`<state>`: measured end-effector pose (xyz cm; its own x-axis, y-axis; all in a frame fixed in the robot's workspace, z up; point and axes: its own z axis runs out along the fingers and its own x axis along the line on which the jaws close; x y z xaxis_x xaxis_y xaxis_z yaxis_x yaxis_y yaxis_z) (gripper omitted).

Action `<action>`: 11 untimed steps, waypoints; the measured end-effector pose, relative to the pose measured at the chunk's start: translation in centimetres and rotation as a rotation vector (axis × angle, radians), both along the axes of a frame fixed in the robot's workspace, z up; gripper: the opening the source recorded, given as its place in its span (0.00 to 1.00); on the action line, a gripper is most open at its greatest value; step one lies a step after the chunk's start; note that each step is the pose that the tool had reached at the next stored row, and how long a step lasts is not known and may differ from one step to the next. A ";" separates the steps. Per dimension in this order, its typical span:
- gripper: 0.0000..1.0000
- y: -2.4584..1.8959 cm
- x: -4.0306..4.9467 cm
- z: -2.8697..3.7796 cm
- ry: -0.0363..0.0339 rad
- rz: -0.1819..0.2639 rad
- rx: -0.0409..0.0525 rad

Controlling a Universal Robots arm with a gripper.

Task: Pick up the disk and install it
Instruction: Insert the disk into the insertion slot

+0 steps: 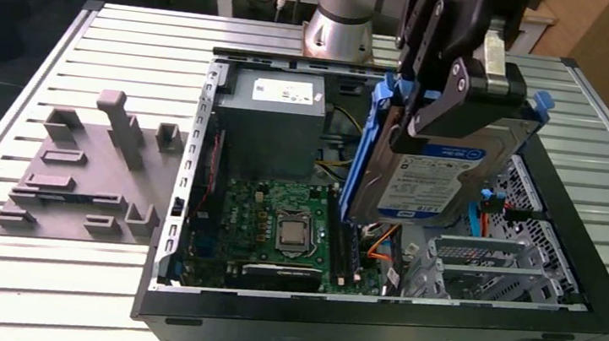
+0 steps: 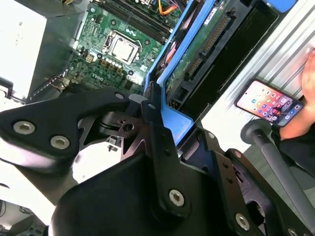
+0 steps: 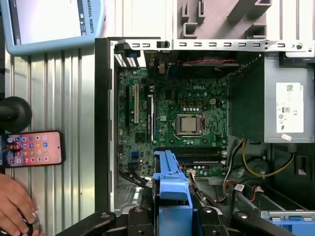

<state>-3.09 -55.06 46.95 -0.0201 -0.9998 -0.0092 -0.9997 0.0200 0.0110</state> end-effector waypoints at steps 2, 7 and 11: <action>0.36 -0.05 0.19 -0.01 0.0000 0.000 0.0001; 0.36 -0.29 0.61 -0.09 0.0001 0.000 -0.0001; 0.36 -0.79 0.64 -0.22 0.0000 0.000 0.0000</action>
